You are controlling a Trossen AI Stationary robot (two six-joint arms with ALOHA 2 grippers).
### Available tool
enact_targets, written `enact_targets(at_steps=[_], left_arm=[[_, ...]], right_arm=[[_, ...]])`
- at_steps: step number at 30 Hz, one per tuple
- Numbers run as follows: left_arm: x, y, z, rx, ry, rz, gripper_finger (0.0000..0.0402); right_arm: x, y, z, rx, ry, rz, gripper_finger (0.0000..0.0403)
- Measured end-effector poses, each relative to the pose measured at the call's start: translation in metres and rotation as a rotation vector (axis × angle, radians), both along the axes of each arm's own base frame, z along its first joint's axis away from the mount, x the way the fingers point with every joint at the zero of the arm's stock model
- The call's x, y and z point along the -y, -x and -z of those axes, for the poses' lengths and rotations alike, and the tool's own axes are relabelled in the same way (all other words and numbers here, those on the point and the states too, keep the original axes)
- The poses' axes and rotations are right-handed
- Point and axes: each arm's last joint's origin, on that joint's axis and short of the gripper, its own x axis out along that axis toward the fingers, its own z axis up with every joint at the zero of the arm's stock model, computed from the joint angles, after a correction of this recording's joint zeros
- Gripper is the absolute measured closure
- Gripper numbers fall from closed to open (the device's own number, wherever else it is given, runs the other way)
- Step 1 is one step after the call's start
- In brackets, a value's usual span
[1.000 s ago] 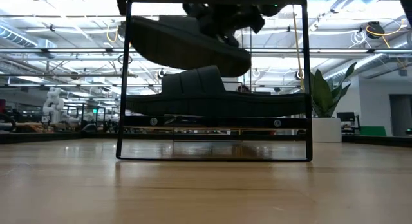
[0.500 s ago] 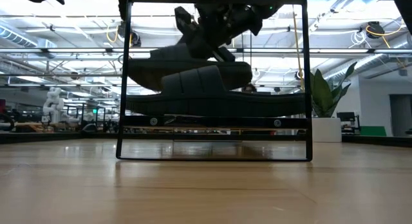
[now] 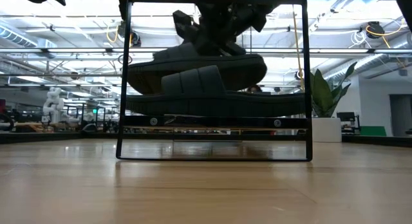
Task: Pick and place slides into the shelf
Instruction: Put the black slide on the shelf
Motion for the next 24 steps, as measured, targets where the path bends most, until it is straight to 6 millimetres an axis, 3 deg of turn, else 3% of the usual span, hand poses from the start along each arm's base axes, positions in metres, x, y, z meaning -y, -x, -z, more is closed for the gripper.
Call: enact_targets(at_steps=[16, 24], left_arm=[[0.0, 0.0, 0.0, 0.0, -0.001, 0.007, 0.0144], [0.0, 0.0, 0.0, 0.0, 0.001, 0.008, 0.0144]], right_arm=[[-0.001, 0.004, 0.005, -0.088, -0.06, 0.04, 0.0403], [-0.002, 0.01, 0.027, -0.087, -0.09, 0.063, 0.0403]])
